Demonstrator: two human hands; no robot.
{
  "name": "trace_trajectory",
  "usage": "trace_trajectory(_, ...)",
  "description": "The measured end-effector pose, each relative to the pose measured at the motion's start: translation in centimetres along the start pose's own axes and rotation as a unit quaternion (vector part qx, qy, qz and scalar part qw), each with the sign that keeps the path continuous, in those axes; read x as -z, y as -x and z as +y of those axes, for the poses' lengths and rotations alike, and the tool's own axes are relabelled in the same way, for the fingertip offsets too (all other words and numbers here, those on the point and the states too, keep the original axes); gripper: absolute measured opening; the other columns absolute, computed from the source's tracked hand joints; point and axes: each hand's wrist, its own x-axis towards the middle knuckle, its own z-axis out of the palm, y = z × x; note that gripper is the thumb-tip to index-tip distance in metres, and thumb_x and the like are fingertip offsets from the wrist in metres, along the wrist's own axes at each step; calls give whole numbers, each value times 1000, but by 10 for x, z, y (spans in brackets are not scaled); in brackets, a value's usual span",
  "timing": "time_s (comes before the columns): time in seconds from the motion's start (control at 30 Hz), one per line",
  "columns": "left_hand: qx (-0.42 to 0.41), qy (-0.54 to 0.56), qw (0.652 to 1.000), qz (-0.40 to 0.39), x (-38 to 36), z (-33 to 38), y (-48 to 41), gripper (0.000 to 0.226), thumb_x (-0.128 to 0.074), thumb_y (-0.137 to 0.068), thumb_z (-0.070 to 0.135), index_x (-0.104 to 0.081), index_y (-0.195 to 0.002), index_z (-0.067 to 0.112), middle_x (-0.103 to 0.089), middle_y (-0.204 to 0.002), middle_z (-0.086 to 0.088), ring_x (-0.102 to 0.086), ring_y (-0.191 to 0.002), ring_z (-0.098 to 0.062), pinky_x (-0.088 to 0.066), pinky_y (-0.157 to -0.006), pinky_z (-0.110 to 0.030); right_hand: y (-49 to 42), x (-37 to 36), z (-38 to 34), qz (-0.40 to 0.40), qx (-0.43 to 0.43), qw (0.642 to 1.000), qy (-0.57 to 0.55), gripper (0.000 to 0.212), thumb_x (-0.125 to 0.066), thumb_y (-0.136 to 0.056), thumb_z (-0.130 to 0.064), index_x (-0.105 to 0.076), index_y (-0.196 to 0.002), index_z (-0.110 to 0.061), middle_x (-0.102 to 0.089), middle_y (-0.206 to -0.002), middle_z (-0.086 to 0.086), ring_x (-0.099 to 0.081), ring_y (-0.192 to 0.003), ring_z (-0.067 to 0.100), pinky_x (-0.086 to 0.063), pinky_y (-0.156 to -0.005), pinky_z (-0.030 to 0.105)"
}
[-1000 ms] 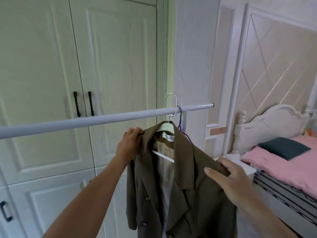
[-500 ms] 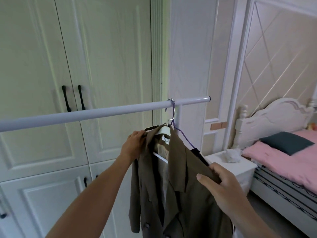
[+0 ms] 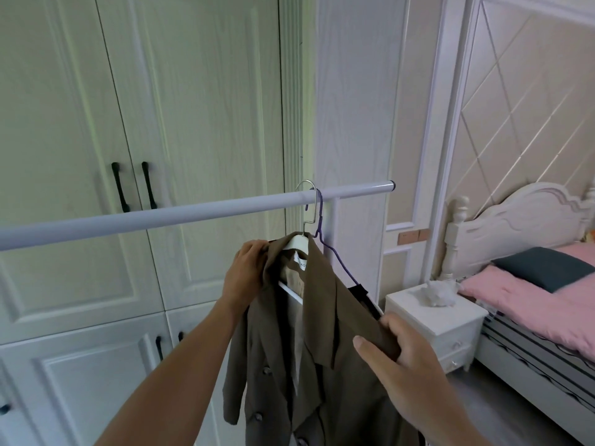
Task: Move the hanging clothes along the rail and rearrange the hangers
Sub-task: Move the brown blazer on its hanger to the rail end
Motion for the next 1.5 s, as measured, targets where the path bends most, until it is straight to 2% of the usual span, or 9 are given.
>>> trace_trajectory(0.1,15,-15,999,-47,-6,3,-4,41,-57,-96,16,-56,-136,23,-52,-143,-1,-55,-127,-25,-51,-97,-41,0,-2,3,-11,-2,1000,10,31,-74,-87,-33,-54,-78,-11,-52,-69,8,-54,-61,15,-40,-55,19)
trace_trajectory(0.37,50,-38,993,-97,-36,-17,-37,46,-52,-91,32,-54,-135,43,-62,-135,6,-64,-120,-19,-56,-98,-44,-1,-2,2,-30,-6,999,19,26,-74,-86,-38,-55,-89,-20,-60,-82,2,-63,-76,15,-47,-62,19)
trace_trajectory(0.5,88,25,992,-82,-18,20,-29,43,-52,-101,20,-53,-144,17,-62,-138,-11,-60,-126,-31,-47,-105,-40,9,1,4,-3,22,1000,12,32,-76,-86,-30,-52,-107,-33,-70,-103,-11,-69,-92,3,-51,-70,11)
trace_trajectory(0.63,158,58,985,-38,7,27,-4,44,-56,-101,35,-53,-143,21,-59,-142,-11,-59,-127,-30,-46,-103,-40,23,5,0,37,108,993,36,46,-76,-86,-18,-52,-113,-45,-65,-114,-25,-60,-108,-12,-42,-83,-2)
trace_trajectory(0.77,154,98,983,-18,40,28,38,31,-59,-101,28,-61,-131,20,-64,-130,-5,-63,-119,-24,-50,-98,-36,30,2,-9,74,182,976,95,35,-73,-88,-13,-62,-119,-26,-63,-120,-12,-58,-114,-3,-39,-91,-3)
trace_trajectory(0.9,122,113,986,-14,83,32,97,20,-60,-101,20,-67,-119,19,-69,-113,4,-66,-102,-11,-53,-96,-28,40,-13,-29,70,223,968,94,30,-71,-89,-16,-66,-118,-21,-60,-124,-16,-51,-117,-15,-34,-94,-4)
trace_trajectory(1.0,113,113,987,0,118,35,143,14,-61,-101,20,-71,-111,21,-73,-107,8,-67,-97,-1,-48,-85,-11,45,-37,-38,39,257,960,100,27,-68,-91,-17,-67,-119,-20,-62,-126,-16,-53,-120,-12,-39,-100,3)
trace_trajectory(1.17,148,120,980,51,185,40,228,14,-63,-99,18,-72,-98,28,-75,-93,13,-69,-87,-1,-52,-74,-16,55,-91,-53,-72,245,967,19,25,-67,-94,-15,-68,-118,-19,-69,-117,-14,-61,-117,-4,-44,-100,7)
trace_trajectory(1.5,125,-2,979,160,315,48,357,21,-65,-96,12,-72,-105,29,-73,-98,20,-71,-96,-2,-57,-84,-25,87,-218,-107,-250,163,948,-105,20,-66,-92,-6,-72,-105,-21,-74,-107,-11,-66,-102,-6,-51,-86,11)
